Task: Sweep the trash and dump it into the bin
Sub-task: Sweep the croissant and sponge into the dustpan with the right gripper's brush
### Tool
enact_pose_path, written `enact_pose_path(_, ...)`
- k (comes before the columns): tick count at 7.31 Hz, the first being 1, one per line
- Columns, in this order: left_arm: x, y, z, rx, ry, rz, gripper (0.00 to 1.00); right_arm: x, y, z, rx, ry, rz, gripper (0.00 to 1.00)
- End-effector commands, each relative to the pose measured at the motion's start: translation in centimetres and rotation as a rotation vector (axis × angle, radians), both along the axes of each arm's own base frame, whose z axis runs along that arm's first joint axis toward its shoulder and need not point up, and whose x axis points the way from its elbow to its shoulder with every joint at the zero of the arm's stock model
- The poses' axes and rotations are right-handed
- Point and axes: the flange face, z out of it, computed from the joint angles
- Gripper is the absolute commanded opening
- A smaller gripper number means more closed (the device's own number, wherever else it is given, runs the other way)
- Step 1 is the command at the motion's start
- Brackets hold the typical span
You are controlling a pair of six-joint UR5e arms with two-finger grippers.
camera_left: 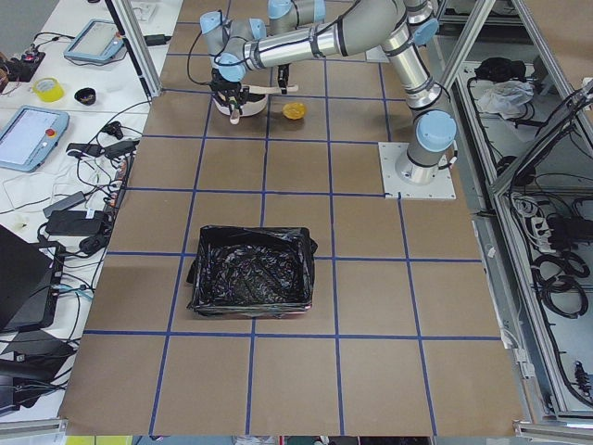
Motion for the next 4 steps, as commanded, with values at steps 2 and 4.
enact_pose_path(2, -0.3, -0.3, 0.5, -0.019, 0.079, -0.087, 0.00, -0.7, 0.2, 1.9, -0.003, 0.052, 0.008, 0.00)
enact_pose_path(4, 1.7, -1.0, 2.8, -0.047, 0.120, -0.082, 0.00, -2.5, 1.9, 6.3, 0.024, 0.084, 0.023, 0.00)
